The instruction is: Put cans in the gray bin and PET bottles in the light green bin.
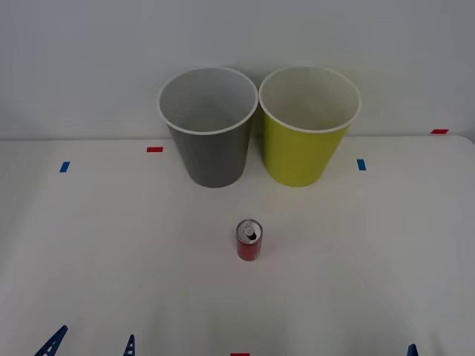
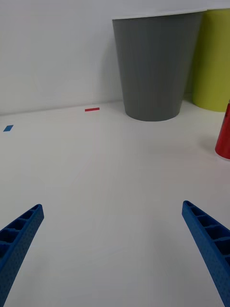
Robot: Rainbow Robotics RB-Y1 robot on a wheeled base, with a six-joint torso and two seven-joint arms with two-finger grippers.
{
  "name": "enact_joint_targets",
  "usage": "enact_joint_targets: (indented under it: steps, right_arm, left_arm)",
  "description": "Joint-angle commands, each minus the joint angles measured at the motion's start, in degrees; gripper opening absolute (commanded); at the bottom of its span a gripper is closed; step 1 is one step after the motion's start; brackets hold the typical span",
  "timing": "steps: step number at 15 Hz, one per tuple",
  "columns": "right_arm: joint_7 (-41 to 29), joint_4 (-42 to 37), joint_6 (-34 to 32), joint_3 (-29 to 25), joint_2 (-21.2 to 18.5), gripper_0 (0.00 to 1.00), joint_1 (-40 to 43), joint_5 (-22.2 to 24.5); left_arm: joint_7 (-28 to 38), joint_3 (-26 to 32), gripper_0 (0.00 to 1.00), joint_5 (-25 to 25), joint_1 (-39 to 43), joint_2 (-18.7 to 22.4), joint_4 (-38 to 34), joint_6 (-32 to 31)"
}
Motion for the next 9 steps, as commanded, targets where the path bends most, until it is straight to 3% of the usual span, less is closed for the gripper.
enact_joint_targets:
  steps: [1,9]
  right_arm:
    - [0.00,0.00,0.00,0.00,0.00,1.00,0.00,0.00]
    - [0.00,0.00,0.00,0.00,0.00,1.00,0.00,0.00]
  left_arm:
    - [0.00,0.00,1.00,0.00,0.00,0.00,0.00,0.00]
    - [0.00,0.00,1.00,0.00,0.00,0.00,0.00,0.00]
